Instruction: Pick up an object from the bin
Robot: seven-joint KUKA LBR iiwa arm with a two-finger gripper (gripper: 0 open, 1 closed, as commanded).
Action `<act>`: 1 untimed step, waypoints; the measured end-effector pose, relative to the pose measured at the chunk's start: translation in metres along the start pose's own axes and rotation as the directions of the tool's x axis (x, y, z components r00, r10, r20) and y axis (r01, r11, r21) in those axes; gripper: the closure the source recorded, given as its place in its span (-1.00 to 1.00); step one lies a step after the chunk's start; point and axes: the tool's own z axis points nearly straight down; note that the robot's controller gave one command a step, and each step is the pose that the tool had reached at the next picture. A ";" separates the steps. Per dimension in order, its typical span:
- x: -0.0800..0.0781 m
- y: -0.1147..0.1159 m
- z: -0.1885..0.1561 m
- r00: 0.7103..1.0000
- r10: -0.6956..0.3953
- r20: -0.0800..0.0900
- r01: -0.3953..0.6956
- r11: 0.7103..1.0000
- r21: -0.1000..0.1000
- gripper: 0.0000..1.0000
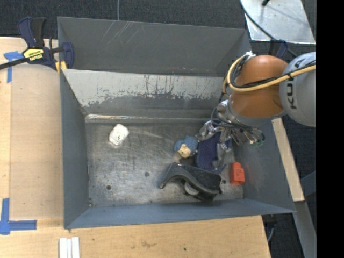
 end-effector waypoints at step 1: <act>-0.022 -0.020 -0.141 0.922 -0.388 0.004 0.388 0.922 -0.001 1.00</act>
Offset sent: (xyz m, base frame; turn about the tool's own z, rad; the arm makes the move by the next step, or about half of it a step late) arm 0.0249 -0.0072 0.1373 -0.3999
